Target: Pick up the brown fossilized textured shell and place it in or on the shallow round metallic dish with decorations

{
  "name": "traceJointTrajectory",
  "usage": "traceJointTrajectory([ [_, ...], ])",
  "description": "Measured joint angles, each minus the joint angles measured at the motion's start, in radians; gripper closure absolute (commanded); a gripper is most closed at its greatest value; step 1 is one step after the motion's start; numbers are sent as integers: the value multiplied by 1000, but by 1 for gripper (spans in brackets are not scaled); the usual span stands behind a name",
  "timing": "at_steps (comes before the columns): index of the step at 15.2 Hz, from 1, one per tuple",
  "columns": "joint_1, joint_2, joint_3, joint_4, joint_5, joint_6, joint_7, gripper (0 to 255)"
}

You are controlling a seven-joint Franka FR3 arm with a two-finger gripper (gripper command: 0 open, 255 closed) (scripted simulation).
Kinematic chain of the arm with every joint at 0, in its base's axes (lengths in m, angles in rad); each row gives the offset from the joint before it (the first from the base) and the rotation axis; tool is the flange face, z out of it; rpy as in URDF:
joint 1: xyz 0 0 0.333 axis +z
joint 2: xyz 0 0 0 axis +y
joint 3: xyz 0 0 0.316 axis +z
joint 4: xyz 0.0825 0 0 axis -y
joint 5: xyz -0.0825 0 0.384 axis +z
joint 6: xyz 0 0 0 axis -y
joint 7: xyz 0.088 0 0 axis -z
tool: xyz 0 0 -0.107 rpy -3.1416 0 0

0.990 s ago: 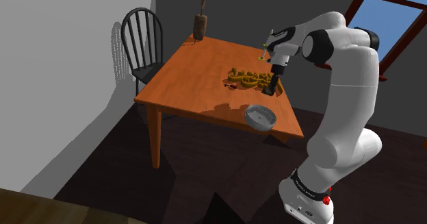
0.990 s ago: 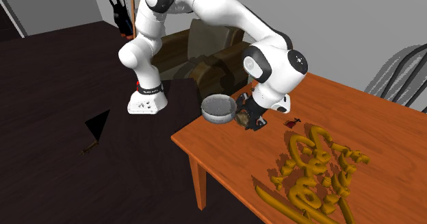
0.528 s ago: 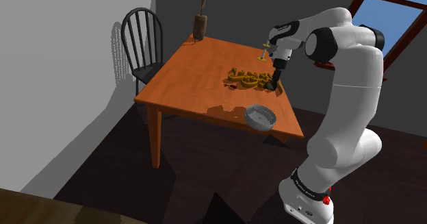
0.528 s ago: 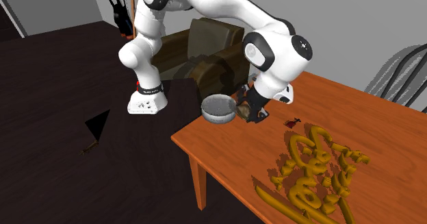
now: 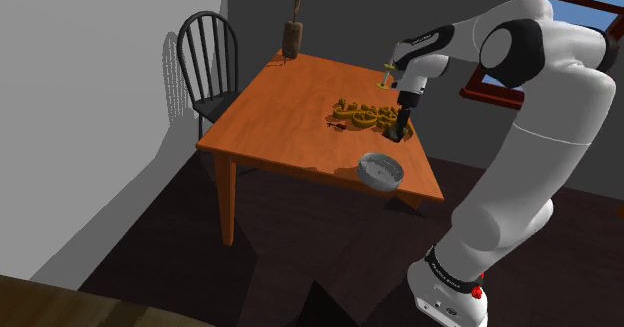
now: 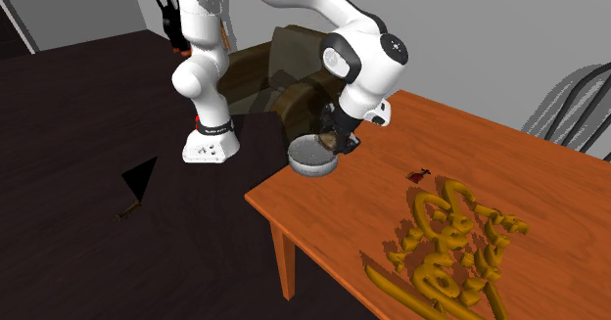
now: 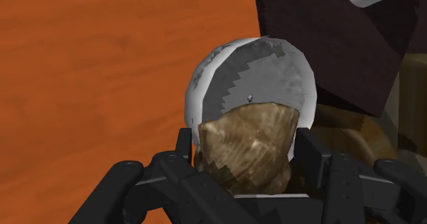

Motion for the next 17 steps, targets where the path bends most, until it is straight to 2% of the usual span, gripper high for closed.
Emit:
traceJointTrajectory([
  [7,68,-237,41,-284,-40,80,127,255],
  [17,71,-181,43,-360,-15,206,101,255],
])
